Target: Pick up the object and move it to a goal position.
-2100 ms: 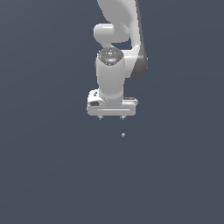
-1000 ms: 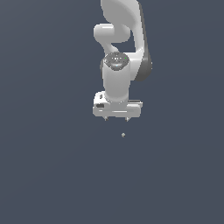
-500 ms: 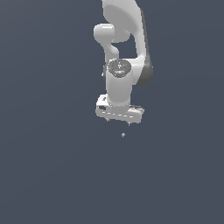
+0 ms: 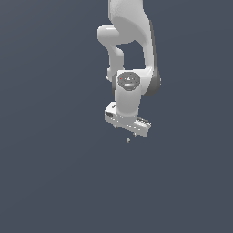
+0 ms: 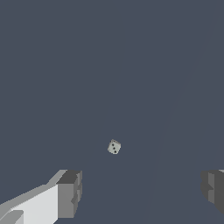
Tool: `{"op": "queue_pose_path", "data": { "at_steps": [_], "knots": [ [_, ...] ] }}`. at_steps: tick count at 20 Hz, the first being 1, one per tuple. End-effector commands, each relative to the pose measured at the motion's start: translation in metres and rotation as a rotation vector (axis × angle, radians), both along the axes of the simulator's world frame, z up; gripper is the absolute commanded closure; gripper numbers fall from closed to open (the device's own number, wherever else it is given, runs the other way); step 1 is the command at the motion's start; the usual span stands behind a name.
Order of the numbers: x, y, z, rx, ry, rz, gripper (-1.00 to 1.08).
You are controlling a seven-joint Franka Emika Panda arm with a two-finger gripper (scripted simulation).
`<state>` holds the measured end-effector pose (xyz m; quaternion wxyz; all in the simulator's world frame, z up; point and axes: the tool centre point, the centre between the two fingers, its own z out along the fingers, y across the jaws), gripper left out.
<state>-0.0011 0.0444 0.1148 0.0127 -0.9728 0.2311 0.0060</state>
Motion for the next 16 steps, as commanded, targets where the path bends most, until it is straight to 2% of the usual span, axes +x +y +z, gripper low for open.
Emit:
{"op": "queue_pose_path", "data": {
  "at_steps": [1,9,16],
  "knots": [
    [0.0,0.003,-0.008,-0.003,0.001,-0.065,-0.92],
    [0.001,0.013,-0.033,-0.014,0.003,-0.263,-0.92],
    [0.001,0.018,-0.048,-0.023,0.002,-0.384,-0.92]
  ]
}}
